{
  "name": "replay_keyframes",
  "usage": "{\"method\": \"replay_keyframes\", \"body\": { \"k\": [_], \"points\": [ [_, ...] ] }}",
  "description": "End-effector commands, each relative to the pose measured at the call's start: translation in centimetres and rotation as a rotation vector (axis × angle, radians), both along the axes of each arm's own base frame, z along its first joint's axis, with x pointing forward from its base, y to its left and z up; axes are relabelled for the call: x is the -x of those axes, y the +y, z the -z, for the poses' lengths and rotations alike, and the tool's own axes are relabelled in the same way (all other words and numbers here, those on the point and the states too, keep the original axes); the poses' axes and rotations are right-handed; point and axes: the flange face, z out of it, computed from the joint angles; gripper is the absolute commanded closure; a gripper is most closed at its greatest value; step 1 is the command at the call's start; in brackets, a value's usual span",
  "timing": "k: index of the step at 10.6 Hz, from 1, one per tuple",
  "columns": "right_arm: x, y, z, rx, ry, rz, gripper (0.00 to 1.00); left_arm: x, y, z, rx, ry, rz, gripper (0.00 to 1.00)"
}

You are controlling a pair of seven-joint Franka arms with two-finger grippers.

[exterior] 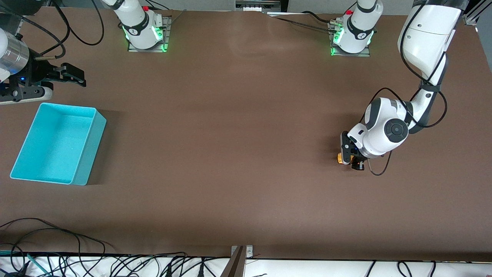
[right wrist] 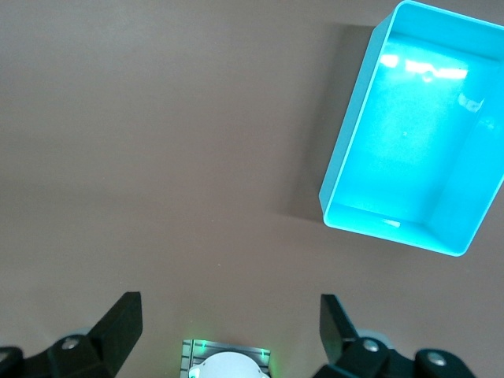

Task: Wind up and store yellow beetle car
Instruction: 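Lower the left gripper and close it on the yellow car, then drag the held car backward along the table with the left gripper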

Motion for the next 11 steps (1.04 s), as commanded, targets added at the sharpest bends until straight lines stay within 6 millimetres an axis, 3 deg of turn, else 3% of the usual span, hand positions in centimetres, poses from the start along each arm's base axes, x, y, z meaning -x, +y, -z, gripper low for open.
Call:
{"method": "replay_keyframes", "body": {
  "k": [1,2,6,11],
  "points": [
    [0.2,0.0,-0.4,0.000,0.006,0.000,0.00,0.0,0.6,0.0,-0.015,-0.001,0.024,0.94],
    [0.2,0.1,-0.4,-0.001,0.006,0.000,0.00,0.0,1.6,0.2,-0.017,0.005,0.008,0.93],
    [0.2,0.1,-0.4,-0.001,0.004,0.000,0.00,-0.3,9.7,2.7,-0.011,0.036,-0.043,0.93],
    [0.2,0.0,-0.4,0.000,0.006,0.000,0.00,0.3,19.7,2.8,0.003,0.026,-0.064,0.93]
  ]
}}
